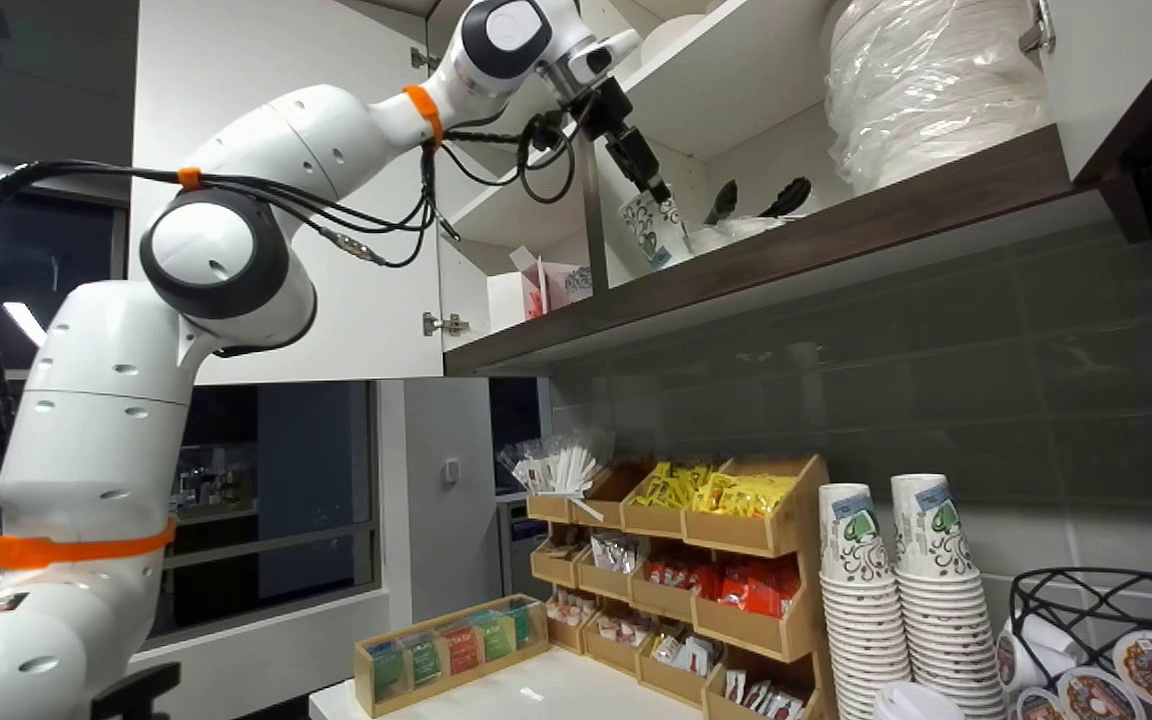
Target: Put the paper cup inside the bottom right shelf of the cabinet
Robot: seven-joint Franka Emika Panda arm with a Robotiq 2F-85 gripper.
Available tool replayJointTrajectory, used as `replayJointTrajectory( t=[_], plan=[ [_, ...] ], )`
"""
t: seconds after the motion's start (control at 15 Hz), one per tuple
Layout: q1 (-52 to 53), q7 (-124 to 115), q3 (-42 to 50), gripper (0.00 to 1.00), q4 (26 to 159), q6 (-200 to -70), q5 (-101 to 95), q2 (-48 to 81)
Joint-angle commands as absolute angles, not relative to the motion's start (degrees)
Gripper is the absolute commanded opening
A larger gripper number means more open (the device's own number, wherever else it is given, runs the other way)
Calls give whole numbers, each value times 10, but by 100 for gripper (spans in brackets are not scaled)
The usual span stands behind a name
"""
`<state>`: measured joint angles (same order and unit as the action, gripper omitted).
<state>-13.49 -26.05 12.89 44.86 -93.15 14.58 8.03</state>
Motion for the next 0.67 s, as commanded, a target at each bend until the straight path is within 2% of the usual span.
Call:
replayJointTrajectory(
  t=[0.0,0.07,0.13,0.6],
  plan=[
    [-142,-267,129,60,413,-924,162,111],
    [-142,-267,129,64,411,-920,163,115],
    [-144,-270,129,64,407,-909,168,119],
    [-180,-301,111,9,356,-841,235,145]
  ],
)
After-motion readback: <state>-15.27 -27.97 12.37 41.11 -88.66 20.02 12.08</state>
